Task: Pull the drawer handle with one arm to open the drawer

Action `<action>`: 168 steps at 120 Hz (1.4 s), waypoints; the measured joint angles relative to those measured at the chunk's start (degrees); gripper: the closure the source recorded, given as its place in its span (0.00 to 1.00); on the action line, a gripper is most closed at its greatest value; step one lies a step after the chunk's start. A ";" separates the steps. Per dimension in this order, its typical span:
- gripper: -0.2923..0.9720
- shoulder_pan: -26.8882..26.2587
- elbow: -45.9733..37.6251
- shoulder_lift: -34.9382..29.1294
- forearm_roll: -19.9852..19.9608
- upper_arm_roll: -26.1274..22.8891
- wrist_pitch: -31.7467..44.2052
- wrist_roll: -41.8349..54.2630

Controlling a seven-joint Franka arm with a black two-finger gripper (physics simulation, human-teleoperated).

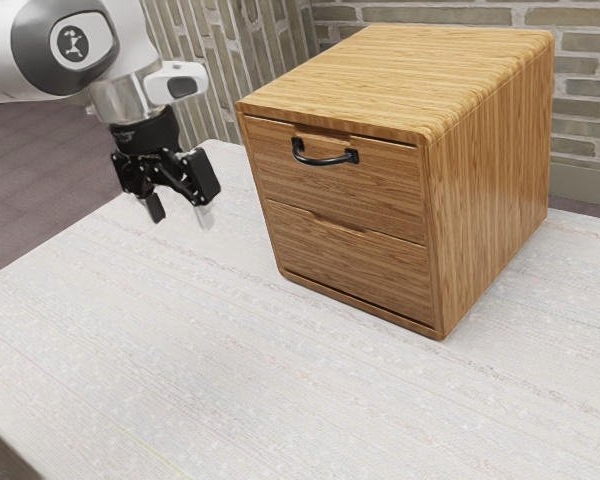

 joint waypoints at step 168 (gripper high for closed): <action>0.37 1.03 3.46 1.93 2.81 -11.24 24.09 81.70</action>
